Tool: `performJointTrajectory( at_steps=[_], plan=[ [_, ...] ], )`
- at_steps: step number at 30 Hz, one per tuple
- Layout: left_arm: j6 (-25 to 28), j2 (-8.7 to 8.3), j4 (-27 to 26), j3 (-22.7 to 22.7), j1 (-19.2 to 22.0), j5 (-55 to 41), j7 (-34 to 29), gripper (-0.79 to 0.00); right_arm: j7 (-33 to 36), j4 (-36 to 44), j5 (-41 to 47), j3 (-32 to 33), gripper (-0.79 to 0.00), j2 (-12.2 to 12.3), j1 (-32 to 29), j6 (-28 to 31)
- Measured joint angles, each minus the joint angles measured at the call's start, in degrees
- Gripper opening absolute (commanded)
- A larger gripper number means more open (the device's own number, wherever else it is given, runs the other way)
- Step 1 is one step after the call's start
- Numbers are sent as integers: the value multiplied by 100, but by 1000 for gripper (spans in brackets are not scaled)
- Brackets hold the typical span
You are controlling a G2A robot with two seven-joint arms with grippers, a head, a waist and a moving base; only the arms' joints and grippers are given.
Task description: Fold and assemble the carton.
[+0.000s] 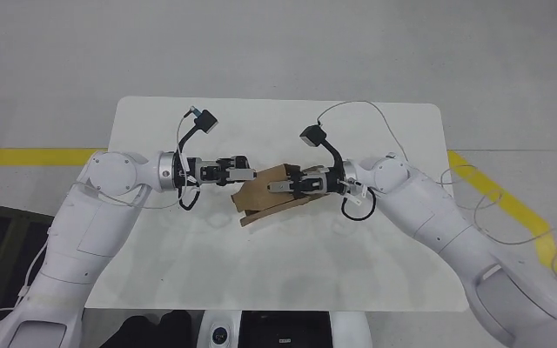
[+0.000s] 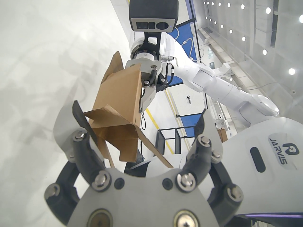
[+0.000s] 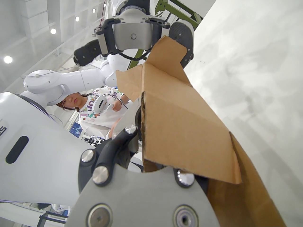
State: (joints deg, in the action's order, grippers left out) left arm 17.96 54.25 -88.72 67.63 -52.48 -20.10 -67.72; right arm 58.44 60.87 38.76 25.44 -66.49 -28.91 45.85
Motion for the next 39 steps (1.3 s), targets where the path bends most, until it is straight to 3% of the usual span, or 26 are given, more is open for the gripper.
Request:
performJointTrajectory(
  at_steps=[16,29,39],
  plan=[
    [-69,12,-114,-34,-1,-257,-134,0,62,-81,7,-62,-785,-163,46,-62],
    [-62,5,-81,78,38,-192,56,0,-360,-522,-245,342,-785,-48,13,360],
    [-127,10,-265,3,-81,-204,12,0,-775,-781,-558,511,-785,-227,87,675]
  ],
)
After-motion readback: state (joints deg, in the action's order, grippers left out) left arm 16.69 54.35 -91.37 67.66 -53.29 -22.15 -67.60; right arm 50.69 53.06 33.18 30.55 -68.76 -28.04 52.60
